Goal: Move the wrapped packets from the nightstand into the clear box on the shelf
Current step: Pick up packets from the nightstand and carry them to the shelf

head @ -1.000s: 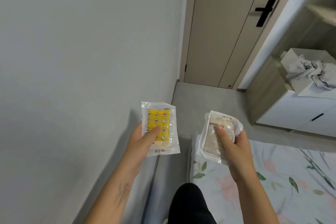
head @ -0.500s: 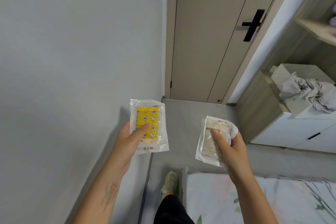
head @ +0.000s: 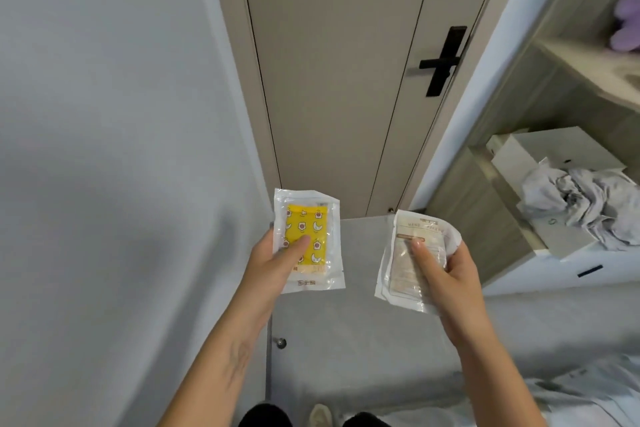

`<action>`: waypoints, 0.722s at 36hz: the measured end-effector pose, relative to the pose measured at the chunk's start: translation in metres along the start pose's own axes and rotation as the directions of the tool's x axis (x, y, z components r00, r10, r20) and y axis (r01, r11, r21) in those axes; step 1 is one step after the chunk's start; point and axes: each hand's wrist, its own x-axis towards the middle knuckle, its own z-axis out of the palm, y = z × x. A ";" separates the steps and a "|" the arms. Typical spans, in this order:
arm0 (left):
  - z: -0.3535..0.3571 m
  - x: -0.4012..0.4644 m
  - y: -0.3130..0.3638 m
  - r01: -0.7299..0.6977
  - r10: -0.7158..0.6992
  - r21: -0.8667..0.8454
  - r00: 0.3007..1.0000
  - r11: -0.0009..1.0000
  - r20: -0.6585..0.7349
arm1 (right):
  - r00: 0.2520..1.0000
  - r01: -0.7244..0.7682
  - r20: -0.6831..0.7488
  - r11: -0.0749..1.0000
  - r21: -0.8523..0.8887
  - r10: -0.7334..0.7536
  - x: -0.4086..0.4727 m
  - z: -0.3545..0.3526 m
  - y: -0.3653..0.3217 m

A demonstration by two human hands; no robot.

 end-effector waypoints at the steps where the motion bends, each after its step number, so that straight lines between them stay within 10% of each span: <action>1: 0.007 0.011 0.002 0.008 -0.008 -0.001 1.000 1.000 0.008 | 1.000 -0.002 -0.018 1.000 0.004 0.003 0.008 -0.001 0.000; 26: 0.193 0.320 0.073 0.093 -0.135 0.120 0.899 0.988 0.417 | 0.822 -0.023 -0.570 1.000 -0.021 0.007 0.262 -0.062 -0.023</action>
